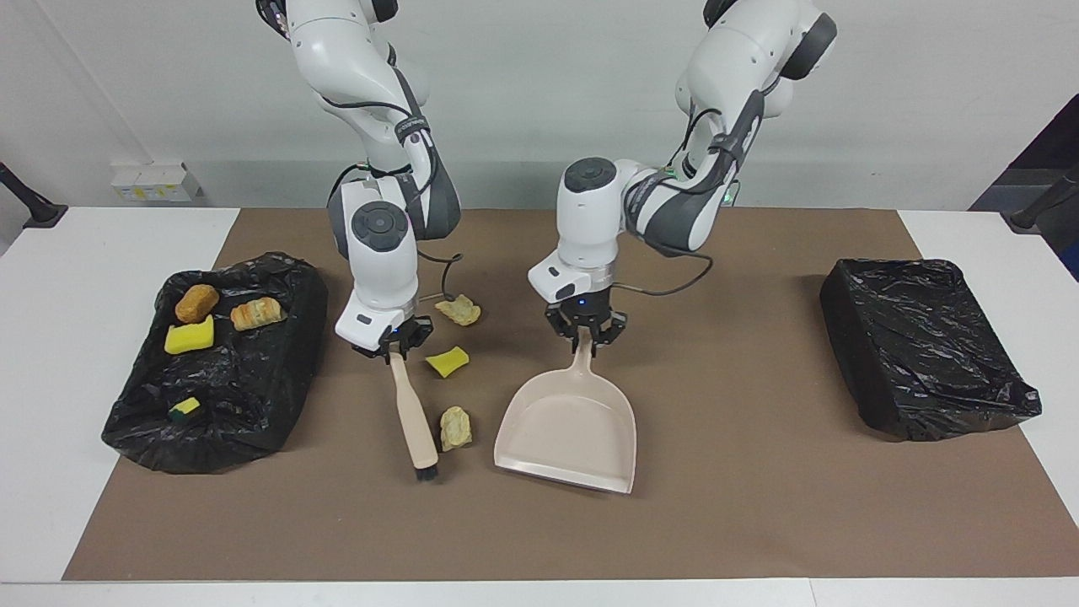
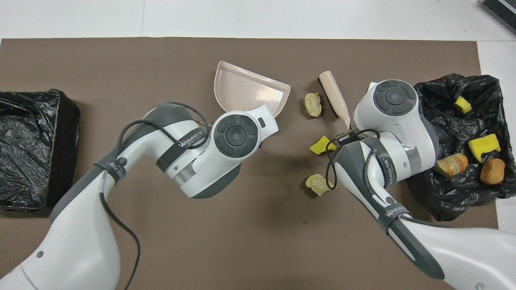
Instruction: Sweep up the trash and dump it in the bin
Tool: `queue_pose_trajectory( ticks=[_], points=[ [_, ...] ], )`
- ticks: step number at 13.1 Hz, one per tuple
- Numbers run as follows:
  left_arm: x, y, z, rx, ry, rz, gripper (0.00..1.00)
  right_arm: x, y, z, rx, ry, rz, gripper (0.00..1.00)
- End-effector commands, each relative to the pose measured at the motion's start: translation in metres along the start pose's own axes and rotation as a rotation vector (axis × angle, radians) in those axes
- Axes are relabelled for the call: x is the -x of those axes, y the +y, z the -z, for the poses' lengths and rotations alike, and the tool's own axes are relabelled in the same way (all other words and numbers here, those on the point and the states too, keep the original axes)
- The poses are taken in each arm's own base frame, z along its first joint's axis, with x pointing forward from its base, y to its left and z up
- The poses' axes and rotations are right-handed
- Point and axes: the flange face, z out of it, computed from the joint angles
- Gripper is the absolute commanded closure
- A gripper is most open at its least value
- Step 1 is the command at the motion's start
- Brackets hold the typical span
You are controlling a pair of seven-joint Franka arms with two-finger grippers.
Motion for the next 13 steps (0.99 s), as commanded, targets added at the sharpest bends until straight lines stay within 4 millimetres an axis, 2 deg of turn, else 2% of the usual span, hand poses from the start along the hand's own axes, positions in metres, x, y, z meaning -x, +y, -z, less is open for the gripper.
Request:
queue_pose_trajectory(
  ticks=[1,3,6,7,8,9,11,12,13],
  points=[
    [0.014,-0.029,0.026,-0.036,-0.050,-0.204,1.00,0.005,-0.010,-0.003,-0.019,-0.013,0.136,1.00],
    [0.027,-0.044,0.031,-0.049,-0.105,-0.437,1.00,0.004,-0.032,0.002,-0.056,-0.005,0.183,1.00],
    [0.049,-0.053,0.026,0.078,-0.210,-0.783,1.00,0.005,-0.084,0.014,-0.065,0.008,0.358,1.00],
    [0.056,-0.059,0.019,0.121,-0.222,-0.834,1.00,0.008,-0.093,0.017,-0.065,-0.001,0.419,1.00],
    [0.065,-0.060,0.016,0.146,-0.226,-0.853,1.00,0.011,-0.112,0.022,-0.064,-0.013,0.501,1.00],
    [0.075,-0.062,0.008,0.186,-0.227,-0.853,1.00,0.015,-0.120,0.025,-0.062,-0.031,0.532,1.00],
    [0.091,-0.059,-0.005,0.211,-0.164,-0.910,1.00,0.021,-0.118,0.035,-0.056,-0.043,0.538,1.00],
    [0.093,-0.054,-0.016,0.214,-0.125,-0.900,1.00,0.021,-0.108,0.040,-0.056,-0.041,0.520,1.00],
    [0.097,-0.052,-0.022,0.212,-0.115,-0.905,1.00,0.023,-0.089,0.049,-0.059,-0.049,0.486,1.00]
  ],
)
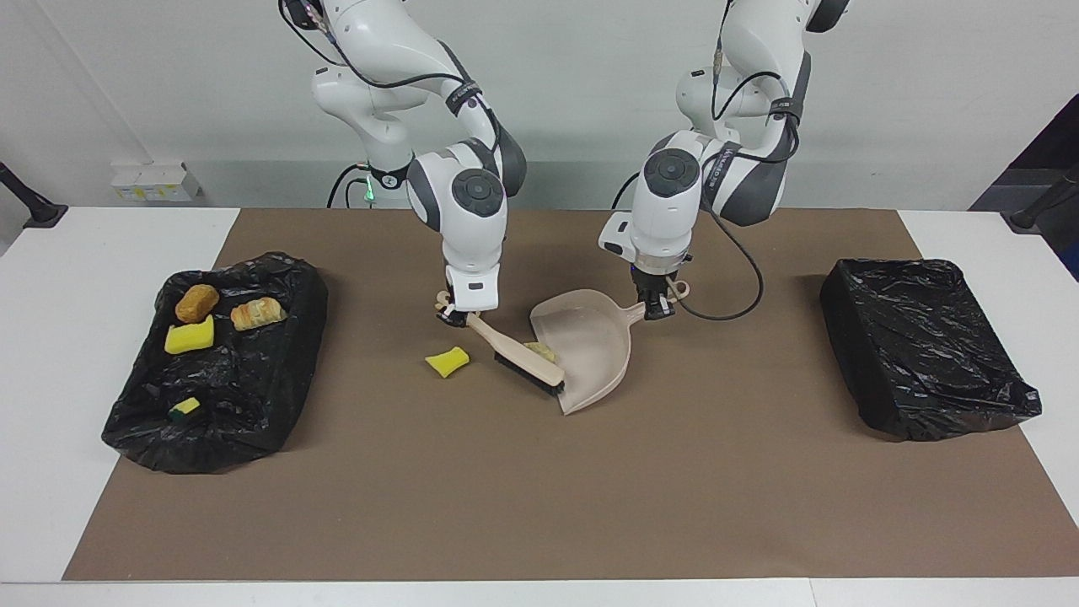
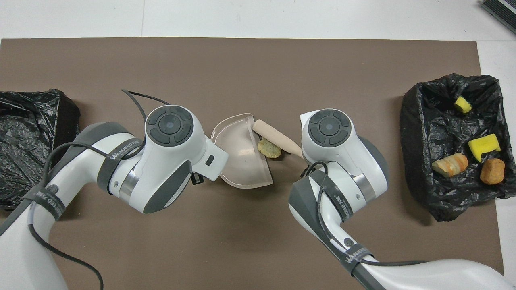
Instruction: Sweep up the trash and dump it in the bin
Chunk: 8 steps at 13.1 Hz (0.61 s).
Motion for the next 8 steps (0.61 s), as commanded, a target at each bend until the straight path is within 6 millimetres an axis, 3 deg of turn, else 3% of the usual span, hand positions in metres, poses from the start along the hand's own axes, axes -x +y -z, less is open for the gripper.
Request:
queue_pose_trajectory(
  ticks=[1,3,4,7,8],
  points=[
    [0.007,0.018,-0.016,-0.011,0.027,-0.030,1.00,0.035,0.035,0.026,-0.024,-0.007,-0.048,1.00],
    [0.007,0.018,-0.015,-0.012,0.029,-0.025,1.00,0.063,0.063,0.037,-0.038,-0.033,-0.123,1.00],
    [0.007,0.019,-0.016,-0.010,0.027,-0.024,1.00,0.072,0.067,0.037,-0.043,-0.043,-0.145,1.00],
    [0.009,0.027,-0.021,0.001,0.013,-0.029,1.00,0.119,0.082,0.015,-0.083,-0.116,-0.311,1.00],
    [0.008,0.029,-0.020,-0.001,0.012,-0.032,1.00,0.129,0.074,0.007,-0.080,-0.133,-0.363,1.00]
  ],
)
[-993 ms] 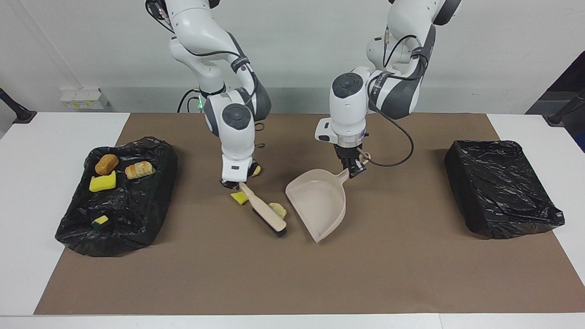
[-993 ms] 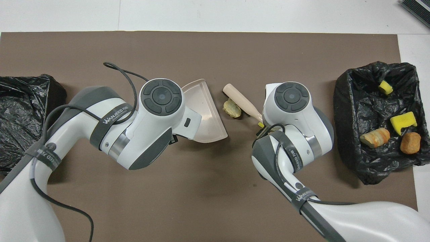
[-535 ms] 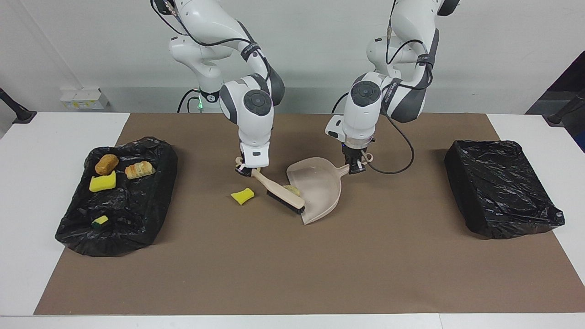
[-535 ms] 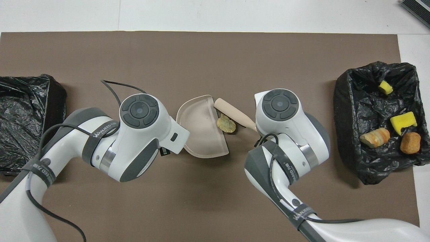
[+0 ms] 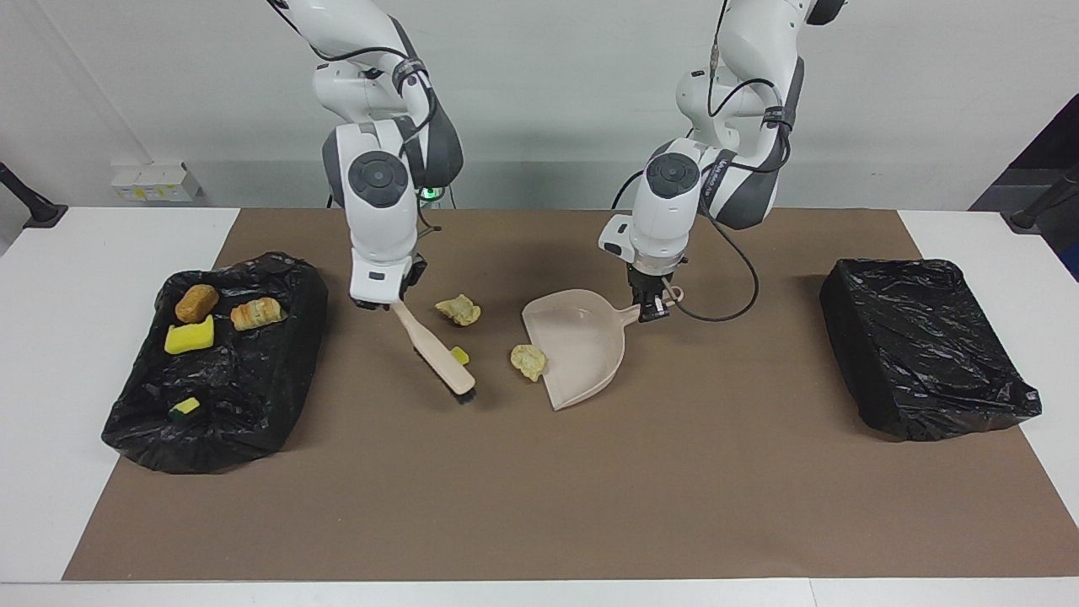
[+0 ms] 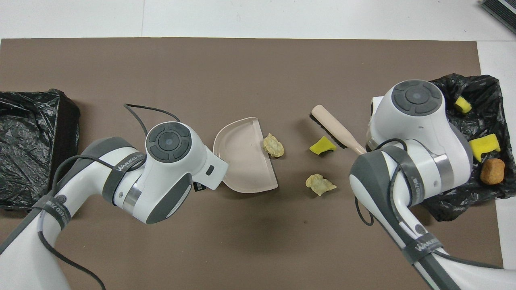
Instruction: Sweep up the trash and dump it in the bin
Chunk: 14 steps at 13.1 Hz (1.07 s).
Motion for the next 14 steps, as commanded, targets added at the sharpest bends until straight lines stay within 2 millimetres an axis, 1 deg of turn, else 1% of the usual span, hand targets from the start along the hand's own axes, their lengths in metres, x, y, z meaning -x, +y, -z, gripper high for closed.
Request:
queue_pose_trajectory(
  ticks=[1,4,5,7,8,9,10,11,13,14],
  points=[
    [0.005,0.016,-0.001,-0.001,-0.003,-0.027,1.00,0.038,-0.008,-0.027,-0.016,-0.030,-0.182,1.00],
    [0.003,0.018,-0.001,0.004,0.004,-0.009,1.00,0.071,-0.047,-0.055,-0.081,-0.022,-0.433,1.00],
    [0.004,0.017,0.000,0.001,0.007,-0.002,1.00,0.080,-0.063,-0.061,-0.075,-0.035,-0.476,1.00],
    [0.004,0.016,0.000,0.002,0.006,0.000,1.00,0.094,-0.090,-0.070,-0.129,-0.041,-0.613,1.00],
    [0.004,0.016,0.000,0.002,0.006,0.000,1.00,0.097,-0.102,-0.074,-0.141,-0.044,-0.666,1.00],
    [0.005,0.016,0.000,0.003,0.007,0.004,1.00,0.103,-0.110,-0.077,-0.161,-0.047,-0.712,1.00],
    [0.005,0.016,0.000,0.003,0.007,0.004,1.00,0.104,-0.124,-0.076,-0.187,-0.040,-0.727,1.00],
    [0.005,0.016,0.000,0.003,0.007,0.005,1.00,0.100,-0.135,-0.076,-0.206,-0.043,-0.779,1.00],
    [0.005,0.016,0.000,0.003,0.007,0.018,1.00,0.082,-0.162,-0.082,-0.204,-0.032,-0.860,1.00],
    [0.005,0.016,0.000,0.003,0.007,0.018,1.00,0.072,-0.163,-0.082,-0.211,-0.016,-0.864,1.00]
  ],
)
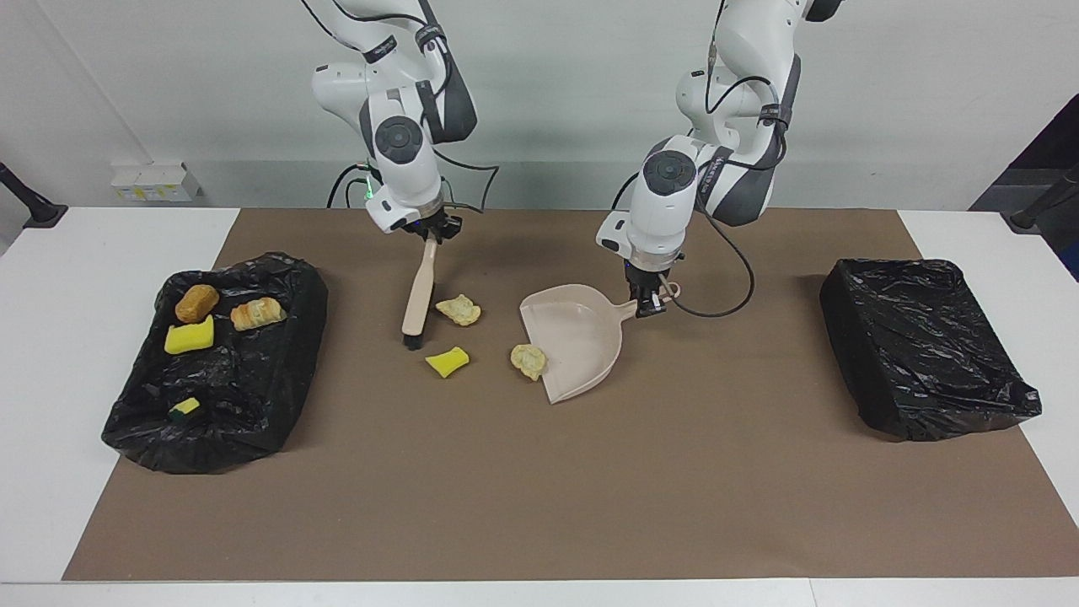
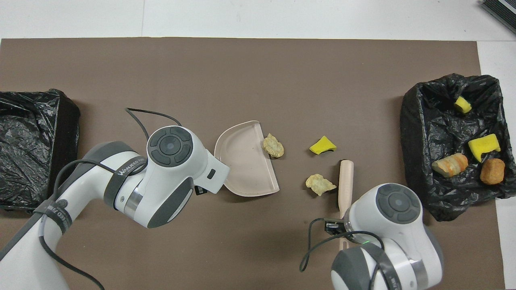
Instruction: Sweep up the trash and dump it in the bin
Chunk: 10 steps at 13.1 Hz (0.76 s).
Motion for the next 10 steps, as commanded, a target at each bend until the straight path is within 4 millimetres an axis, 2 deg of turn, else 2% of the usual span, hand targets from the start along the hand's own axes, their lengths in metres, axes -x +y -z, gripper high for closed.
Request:
queue_pose_trajectory(
  ticks=[1,3,7,9,10],
  points=[
    [0.005,0.009,0.000,-0.004,0.004,0.012,1.00,-0.013,-0.020,0.000,-0.053,0.024,-0.030,1.00],
    [0.005,0.009,0.000,-0.004,0.004,0.017,1.00,-0.032,-0.039,0.011,-0.082,0.042,0.008,1.00],
    [0.006,0.009,0.000,-0.003,0.003,0.017,1.00,-0.066,-0.100,0.018,-0.106,0.031,0.084,1.00],
    [0.006,0.009,-0.001,-0.002,0.002,0.018,1.00,-0.058,-0.140,0.017,-0.111,0.037,0.161,1.00],
    [0.007,0.008,-0.001,-0.001,0.001,0.020,1.00,-0.056,-0.157,0.022,-0.118,0.040,0.191,1.00]
  ],
)
